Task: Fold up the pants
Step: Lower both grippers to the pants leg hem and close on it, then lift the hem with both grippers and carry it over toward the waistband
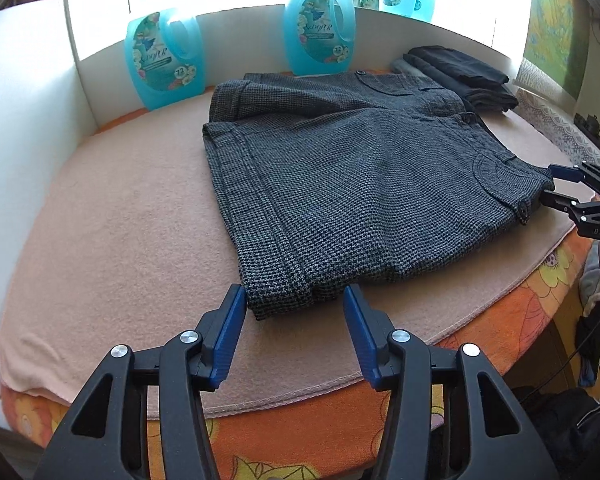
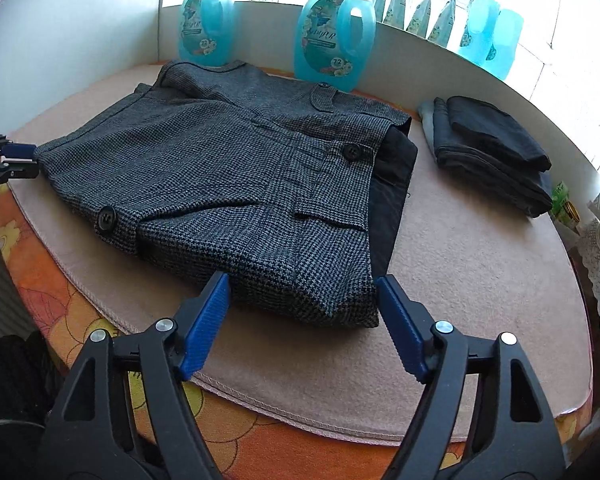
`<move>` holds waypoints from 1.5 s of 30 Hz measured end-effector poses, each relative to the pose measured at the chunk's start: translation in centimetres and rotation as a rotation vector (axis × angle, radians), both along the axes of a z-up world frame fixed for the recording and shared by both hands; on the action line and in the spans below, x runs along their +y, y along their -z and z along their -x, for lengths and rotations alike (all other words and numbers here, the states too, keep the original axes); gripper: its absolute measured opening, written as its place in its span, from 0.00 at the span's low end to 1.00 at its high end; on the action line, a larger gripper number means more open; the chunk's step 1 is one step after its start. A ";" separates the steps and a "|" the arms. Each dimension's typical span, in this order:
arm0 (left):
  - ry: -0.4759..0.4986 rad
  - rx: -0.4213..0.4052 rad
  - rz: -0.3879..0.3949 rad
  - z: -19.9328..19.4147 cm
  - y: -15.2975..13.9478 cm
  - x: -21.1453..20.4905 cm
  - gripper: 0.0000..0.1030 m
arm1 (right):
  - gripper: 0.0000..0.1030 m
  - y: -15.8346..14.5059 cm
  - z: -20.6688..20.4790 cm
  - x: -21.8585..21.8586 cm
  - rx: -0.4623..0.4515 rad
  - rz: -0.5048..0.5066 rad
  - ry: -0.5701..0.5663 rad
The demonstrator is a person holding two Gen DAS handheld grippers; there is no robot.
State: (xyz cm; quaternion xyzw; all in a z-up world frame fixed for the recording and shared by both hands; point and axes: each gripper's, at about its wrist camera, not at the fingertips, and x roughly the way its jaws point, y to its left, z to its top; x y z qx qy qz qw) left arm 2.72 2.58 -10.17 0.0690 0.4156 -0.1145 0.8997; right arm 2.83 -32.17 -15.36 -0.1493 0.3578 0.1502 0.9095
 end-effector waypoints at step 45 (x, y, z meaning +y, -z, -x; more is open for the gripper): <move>0.170 -0.110 -0.022 -4.1 -1.9 -4.0 0.08 | 0.74 -2.1 2.3 4.1 -0.052 0.111 -0.268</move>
